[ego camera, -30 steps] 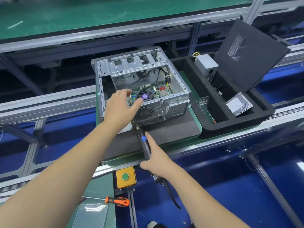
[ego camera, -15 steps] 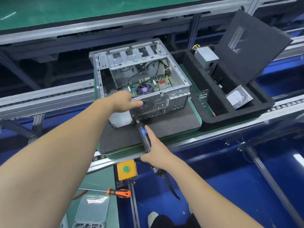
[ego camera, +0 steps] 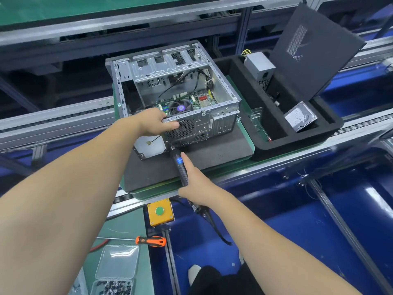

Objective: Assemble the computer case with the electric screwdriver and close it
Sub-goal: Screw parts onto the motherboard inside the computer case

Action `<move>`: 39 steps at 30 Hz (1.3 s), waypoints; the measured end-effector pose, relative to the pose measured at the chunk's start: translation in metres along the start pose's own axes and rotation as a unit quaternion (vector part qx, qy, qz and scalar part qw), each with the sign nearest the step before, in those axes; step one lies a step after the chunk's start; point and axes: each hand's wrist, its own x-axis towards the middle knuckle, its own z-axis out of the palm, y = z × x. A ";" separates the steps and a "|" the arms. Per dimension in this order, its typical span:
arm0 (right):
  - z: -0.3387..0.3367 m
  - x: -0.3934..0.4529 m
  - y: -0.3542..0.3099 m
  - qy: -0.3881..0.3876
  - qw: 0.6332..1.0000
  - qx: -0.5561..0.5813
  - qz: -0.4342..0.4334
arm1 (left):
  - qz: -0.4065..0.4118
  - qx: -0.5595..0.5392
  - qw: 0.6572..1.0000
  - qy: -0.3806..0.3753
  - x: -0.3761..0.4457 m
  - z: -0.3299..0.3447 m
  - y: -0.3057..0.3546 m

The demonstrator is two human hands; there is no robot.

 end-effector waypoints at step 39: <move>0.002 0.003 -0.006 0.011 0.999 -0.037 -0.007 | 0.018 -0.010 0.999 0.029 0.009 0.008 -0.008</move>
